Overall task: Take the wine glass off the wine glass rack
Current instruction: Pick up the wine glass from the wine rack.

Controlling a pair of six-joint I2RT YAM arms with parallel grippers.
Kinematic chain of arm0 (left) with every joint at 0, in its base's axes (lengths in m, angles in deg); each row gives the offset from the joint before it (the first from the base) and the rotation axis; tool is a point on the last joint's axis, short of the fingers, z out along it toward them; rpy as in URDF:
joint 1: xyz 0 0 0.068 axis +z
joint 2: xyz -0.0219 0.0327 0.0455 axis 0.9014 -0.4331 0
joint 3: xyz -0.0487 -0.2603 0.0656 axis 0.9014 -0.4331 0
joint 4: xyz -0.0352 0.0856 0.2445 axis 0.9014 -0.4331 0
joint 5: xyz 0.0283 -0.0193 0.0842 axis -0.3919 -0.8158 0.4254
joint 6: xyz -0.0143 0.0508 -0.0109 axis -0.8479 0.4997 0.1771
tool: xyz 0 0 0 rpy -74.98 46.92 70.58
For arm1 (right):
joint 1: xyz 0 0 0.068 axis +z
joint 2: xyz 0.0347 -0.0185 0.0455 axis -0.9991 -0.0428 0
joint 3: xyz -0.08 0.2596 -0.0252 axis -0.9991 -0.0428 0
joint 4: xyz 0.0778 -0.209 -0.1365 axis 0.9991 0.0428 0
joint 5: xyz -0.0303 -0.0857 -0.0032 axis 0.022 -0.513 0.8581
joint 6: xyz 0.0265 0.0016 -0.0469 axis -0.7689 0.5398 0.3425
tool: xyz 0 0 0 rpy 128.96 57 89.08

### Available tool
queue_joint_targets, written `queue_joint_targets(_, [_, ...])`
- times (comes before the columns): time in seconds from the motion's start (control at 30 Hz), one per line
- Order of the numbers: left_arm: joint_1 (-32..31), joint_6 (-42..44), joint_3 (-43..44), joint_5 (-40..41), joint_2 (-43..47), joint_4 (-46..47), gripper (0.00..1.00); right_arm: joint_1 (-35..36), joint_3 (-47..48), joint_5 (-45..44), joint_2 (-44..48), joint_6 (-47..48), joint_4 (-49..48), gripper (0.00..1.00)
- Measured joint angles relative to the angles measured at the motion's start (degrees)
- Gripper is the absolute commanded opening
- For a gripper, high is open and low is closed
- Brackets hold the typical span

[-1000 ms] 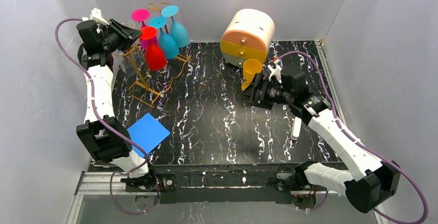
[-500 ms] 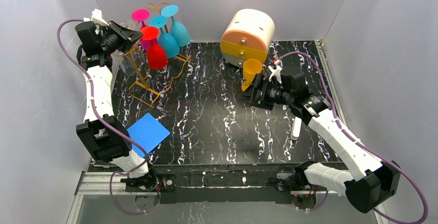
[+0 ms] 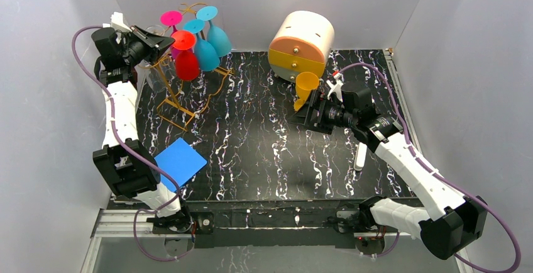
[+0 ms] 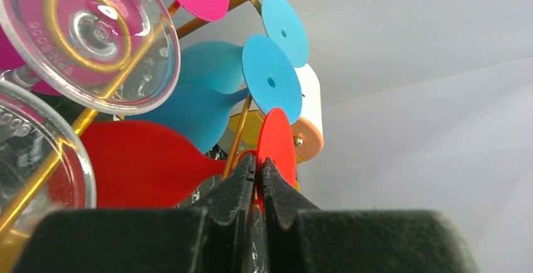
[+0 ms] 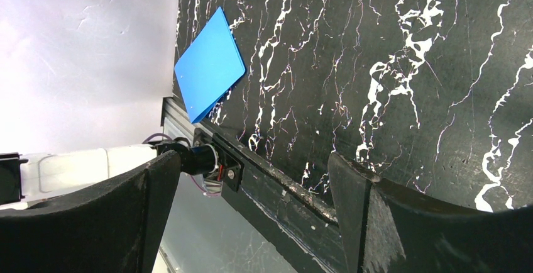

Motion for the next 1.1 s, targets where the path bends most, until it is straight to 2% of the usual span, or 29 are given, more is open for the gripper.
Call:
queue_joint_targets(0.3, [1.03, -8.79, -4.46, -3.56, 0.0, 9.88, 0.0, 0.0, 0.0, -0.22, -0.02, -0.02, 0.31, 0.95])
queue_joint_targets(0.5, [1.09, -12.28, -5.01, -4.42, 0.0, 13.05, 0.0, 0.0, 0.04, -0.2, -0.13, -0.09, 0.48, 0.95])
queue_joint_targets(1.1, [1.16, -15.93, -8.79, -5.38, 2.34, 17.42, 0.0, 0.0, 0.04, -0.2, -0.66, -0.72, 1.51, 0.95])
